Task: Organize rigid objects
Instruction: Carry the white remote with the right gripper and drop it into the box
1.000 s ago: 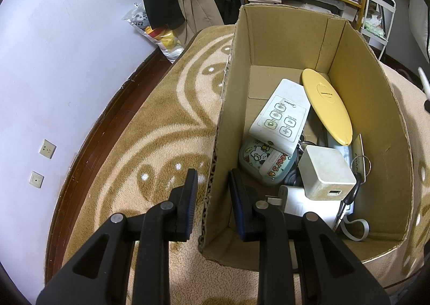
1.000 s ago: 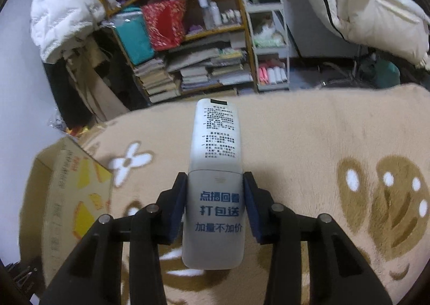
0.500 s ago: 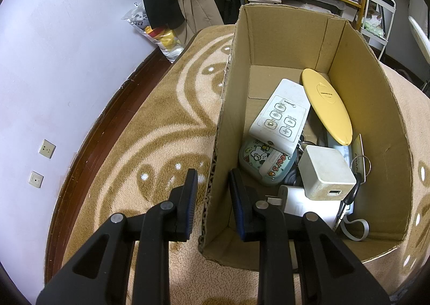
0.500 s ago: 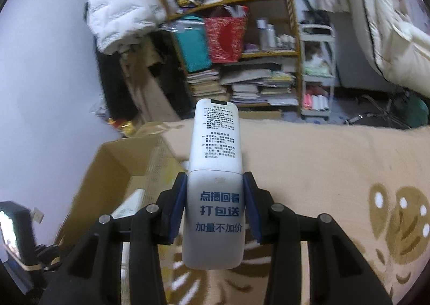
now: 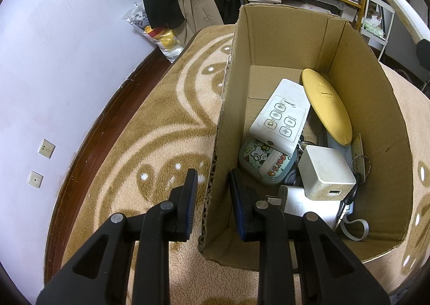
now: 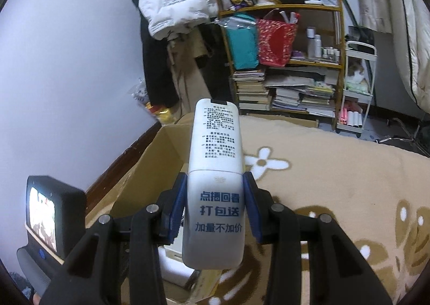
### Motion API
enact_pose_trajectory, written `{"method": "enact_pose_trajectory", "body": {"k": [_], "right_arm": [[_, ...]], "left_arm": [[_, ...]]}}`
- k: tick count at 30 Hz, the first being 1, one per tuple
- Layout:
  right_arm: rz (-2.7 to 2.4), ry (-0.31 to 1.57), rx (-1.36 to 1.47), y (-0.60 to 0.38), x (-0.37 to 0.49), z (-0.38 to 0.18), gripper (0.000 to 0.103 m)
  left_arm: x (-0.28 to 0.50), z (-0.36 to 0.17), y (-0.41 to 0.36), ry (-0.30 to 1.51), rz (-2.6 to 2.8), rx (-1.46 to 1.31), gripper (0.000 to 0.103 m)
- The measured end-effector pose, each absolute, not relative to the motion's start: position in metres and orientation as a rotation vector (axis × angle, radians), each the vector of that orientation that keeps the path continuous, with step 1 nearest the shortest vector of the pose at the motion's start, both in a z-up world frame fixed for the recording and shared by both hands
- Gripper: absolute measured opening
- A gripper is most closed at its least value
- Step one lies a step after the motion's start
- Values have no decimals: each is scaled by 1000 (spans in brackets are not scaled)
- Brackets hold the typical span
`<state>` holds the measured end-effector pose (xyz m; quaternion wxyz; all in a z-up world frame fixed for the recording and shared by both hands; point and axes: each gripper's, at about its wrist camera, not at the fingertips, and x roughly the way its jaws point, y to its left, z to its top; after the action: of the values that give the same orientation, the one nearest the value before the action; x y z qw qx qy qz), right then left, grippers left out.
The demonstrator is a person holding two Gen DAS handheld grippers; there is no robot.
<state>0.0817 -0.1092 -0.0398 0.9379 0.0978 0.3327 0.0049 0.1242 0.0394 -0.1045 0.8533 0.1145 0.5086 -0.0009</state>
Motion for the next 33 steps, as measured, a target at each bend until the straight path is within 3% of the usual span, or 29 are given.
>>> {"method": "enact_pose_trajectory", "body": {"k": [33], "right_arm": [[47,778,231,-104,93,-71,44]], "left_arm": [[124,-107,39,1074,-9,237,25]]}}
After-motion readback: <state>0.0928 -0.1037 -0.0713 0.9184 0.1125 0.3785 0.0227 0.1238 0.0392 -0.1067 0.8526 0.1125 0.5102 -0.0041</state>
